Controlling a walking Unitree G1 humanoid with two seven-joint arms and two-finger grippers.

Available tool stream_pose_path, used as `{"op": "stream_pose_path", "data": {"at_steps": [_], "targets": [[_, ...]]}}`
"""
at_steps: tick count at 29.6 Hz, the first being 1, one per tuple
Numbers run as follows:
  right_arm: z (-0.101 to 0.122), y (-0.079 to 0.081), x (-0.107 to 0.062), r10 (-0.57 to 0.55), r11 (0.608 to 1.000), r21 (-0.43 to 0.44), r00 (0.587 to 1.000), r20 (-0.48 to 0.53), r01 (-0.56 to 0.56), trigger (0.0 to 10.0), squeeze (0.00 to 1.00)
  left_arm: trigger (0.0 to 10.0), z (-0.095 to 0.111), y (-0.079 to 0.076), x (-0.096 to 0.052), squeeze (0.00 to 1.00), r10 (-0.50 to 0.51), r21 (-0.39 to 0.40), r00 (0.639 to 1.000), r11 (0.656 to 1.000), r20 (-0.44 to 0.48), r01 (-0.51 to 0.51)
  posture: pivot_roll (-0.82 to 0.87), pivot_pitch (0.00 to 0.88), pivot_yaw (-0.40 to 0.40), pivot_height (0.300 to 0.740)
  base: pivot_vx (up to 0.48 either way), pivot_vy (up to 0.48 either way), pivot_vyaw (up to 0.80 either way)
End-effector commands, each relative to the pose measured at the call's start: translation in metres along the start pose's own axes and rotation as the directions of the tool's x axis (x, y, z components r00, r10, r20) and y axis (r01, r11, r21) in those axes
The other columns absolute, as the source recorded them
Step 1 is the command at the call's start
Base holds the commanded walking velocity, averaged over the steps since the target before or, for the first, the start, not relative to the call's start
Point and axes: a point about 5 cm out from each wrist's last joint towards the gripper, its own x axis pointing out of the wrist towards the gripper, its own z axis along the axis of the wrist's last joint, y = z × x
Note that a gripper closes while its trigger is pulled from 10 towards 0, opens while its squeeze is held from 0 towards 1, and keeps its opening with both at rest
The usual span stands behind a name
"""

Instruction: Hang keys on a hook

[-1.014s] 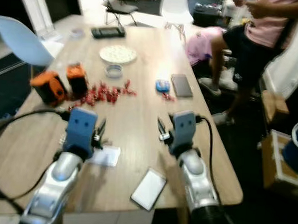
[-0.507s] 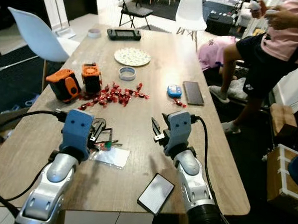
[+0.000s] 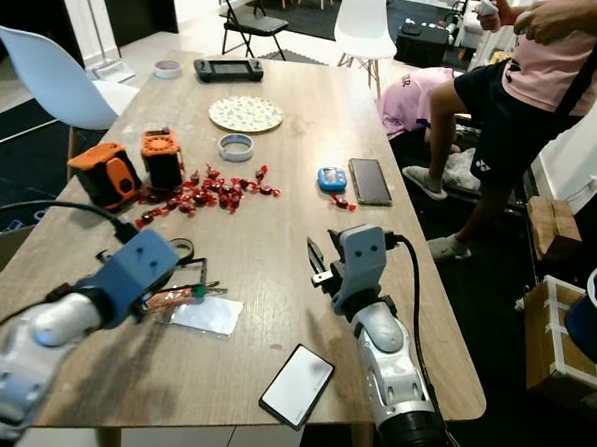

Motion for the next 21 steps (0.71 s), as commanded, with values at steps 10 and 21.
{"op": "stream_pose_path", "data": {"at_steps": [10, 21], "targets": [[-0.002, -0.002, -0.003, -0.019, 1.000, 0.012, 1.000, 0.000, 0.019, 10.0, 0.00, 10.0, -0.004, -0.003, -0.021, 0.00, -0.169, 0.047, 0.986, 0.985, -0.005, 0.169, 0.15, 0.171, -0.033, 0.740, 0.000, 0.000, 0.00], [-0.001, -0.002, -0.002, -0.015, 1.000, 0.012, 1.000, 0.000, 0.015, 10.0, 0.00, 10.0, -0.002, -0.020, -0.011, 0.00, -0.175, -0.001, 0.984, 0.984, 0.028, 0.175, 0.14, 0.169, -0.039, 0.740, 0.000, 0.000, 0.00]]}}
